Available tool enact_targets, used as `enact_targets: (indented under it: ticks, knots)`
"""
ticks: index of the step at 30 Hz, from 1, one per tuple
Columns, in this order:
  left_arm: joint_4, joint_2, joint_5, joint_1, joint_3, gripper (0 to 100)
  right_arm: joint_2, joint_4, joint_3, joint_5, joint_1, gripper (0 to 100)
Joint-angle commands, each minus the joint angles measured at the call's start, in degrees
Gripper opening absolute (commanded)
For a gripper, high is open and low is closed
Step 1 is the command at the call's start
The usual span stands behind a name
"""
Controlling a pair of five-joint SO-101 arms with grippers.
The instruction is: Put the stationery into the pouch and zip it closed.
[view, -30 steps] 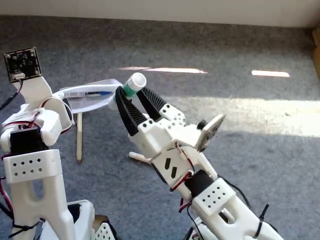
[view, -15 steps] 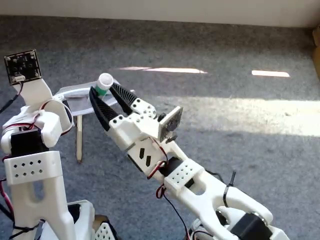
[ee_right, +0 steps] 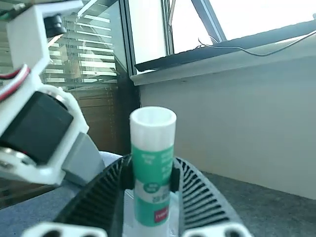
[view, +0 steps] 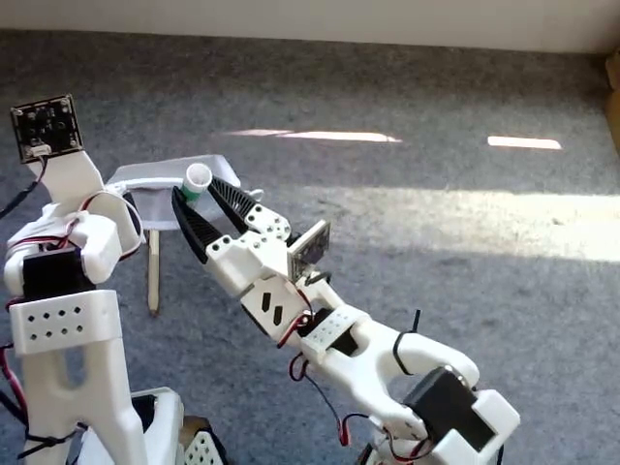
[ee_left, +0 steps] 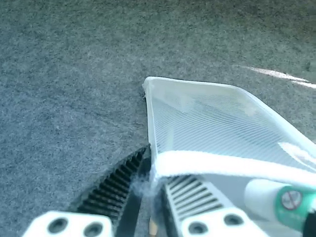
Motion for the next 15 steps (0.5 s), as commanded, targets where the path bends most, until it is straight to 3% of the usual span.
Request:
enact_targets:
  ticks: [1,6,11,15]
  knots:
    - [-1.1,0.0,-0.2,1.2,-0.2,1,0.9,-1.5,-2.2,0.6,-0.2,0.9]
    - [-1.1,0.2,-0.2,1.2,-0.1,1,1.2,-1.3,-2.1,0.6,-0.2,2.5]
    - [-1.2,0.3,-0.2,1.2,-0.1,1,1.5,-1.1,-0.9,0.6,-0.3,14.7]
    - [-1.2,0.3,-0.2,1.1,-0.1,1,1.1,-1.3,1.0,0.6,-0.3,14.9]
